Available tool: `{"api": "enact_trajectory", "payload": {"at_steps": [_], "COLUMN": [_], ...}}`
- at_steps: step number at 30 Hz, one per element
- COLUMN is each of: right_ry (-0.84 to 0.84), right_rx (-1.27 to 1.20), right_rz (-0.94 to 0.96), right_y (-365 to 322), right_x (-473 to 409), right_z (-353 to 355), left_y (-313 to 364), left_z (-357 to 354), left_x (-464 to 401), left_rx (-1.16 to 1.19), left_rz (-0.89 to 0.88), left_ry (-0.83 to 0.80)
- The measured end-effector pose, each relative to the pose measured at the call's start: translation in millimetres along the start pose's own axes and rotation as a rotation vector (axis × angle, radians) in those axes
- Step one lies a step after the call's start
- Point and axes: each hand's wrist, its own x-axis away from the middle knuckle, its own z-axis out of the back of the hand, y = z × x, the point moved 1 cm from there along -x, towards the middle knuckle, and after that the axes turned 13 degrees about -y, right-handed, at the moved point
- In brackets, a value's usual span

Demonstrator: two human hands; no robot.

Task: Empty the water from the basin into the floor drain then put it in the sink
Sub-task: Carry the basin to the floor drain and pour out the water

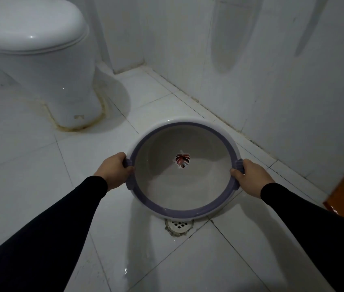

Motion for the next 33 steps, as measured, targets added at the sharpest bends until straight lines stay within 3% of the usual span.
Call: {"api": "enact_trajectory", "payload": {"at_steps": [33], "right_ry": [-0.011], "right_rx": [-0.03], "right_rz": [0.096], "right_y": [13.2], "right_x": [-0.7], "right_z": [-6.0], "left_y": [-5.4], "left_z": [5.7], "left_x": [6.9], "left_rx": [-0.146], "left_rz": [-0.015], "left_ry": [-0.055]}}
